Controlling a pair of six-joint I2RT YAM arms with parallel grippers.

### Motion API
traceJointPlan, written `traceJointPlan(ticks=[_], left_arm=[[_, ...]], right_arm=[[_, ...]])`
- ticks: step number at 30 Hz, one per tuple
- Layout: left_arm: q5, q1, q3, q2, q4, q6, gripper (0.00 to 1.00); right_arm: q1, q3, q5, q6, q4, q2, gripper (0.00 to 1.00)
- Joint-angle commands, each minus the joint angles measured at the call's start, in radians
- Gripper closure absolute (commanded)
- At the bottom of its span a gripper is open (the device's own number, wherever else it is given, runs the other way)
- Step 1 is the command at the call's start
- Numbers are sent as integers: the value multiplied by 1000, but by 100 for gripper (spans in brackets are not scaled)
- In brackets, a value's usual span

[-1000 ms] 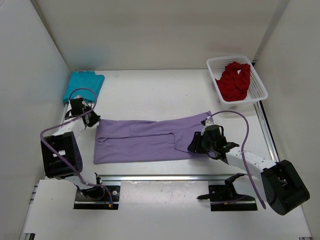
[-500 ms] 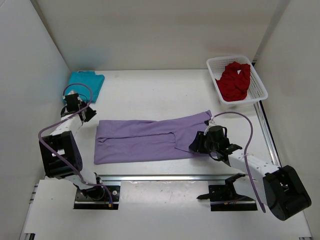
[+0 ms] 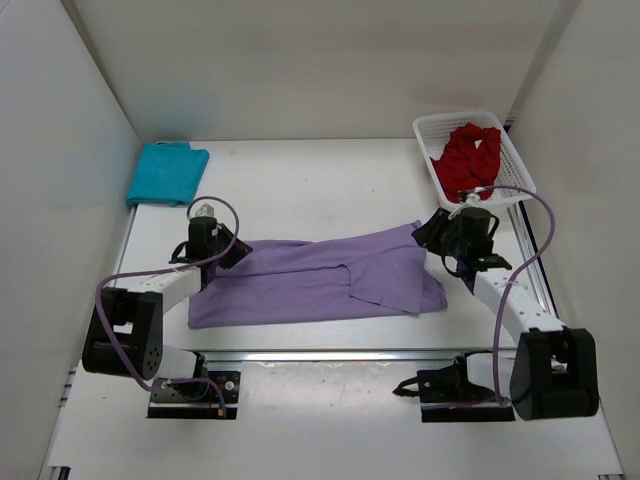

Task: Fold and stack the t-shirts
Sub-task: Fold the other side of the tshirt into a rectangle

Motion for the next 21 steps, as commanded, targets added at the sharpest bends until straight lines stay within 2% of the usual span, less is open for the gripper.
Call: traceJointPlan(ticks=[1, 3, 7, 10, 12, 14, 15, 17, 19, 21], left_arm=[[42, 52, -55, -1, 156, -93, 78], [53, 67, -65, -5, 172, -90, 77], [84, 107, -83, 9, 215, -113, 78], [93, 124, -79, 32, 235, -109, 78], [96, 135, -77, 55, 244, -110, 78], [116, 142, -95, 79, 257, -128, 79], [131, 187, -101, 93, 279, -138, 79], [142, 213, -114, 114, 285, -142, 80], [154, 248, -129, 128, 285, -145, 81], [162, 286, -140, 125, 288, -148, 83]], right_arm=[[-86, 22, -53, -17, 110, 104, 63], [-146, 27, -95, -19, 152, 179, 59], [-165, 51, -116, -2, 215, 284, 54], [-181, 56, -127, 25, 267, 336, 54], [-183, 62, -130, 41, 282, 351, 62], [-174, 44, -77, 62, 316, 353, 76], [-172, 31, -76, 68, 342, 356, 78], [-177, 21, -64, 78, 354, 371, 94], [-191, -7, -52, 88, 356, 371, 100], [-212, -19, -18, 93, 341, 353, 100]])
